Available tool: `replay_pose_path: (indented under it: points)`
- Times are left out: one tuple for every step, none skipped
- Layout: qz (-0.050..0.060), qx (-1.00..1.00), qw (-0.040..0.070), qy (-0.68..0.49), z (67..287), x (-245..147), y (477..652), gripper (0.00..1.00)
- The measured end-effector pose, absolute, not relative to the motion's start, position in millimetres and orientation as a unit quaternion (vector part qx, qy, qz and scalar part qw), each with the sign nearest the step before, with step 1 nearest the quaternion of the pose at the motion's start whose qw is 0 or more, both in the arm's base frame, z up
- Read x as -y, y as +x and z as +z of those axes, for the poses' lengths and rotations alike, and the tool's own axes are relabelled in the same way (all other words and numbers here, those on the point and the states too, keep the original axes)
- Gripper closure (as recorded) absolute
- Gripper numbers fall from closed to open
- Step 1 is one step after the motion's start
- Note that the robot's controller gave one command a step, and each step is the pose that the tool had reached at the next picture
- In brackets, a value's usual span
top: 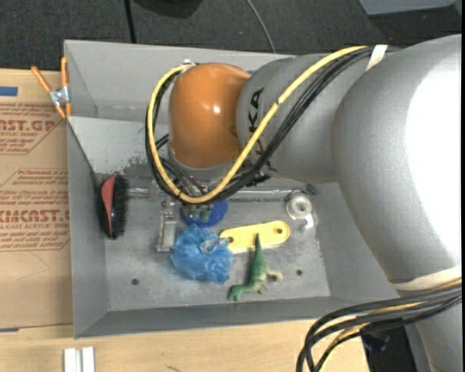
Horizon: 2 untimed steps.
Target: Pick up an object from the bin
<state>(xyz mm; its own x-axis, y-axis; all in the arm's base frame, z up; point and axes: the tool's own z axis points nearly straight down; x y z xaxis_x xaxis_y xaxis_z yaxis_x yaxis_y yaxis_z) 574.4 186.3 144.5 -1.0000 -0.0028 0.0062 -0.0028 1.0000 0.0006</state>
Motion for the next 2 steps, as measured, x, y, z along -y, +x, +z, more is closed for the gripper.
replay_pose_path:
  points:
    - [-0.001, 1.000, 0.000, 0.001, 149, -186, 576.2, 0.00]
    - [-0.002, 1.000, -0.001, 0.020, 129, -152, 560.2, 0.00]
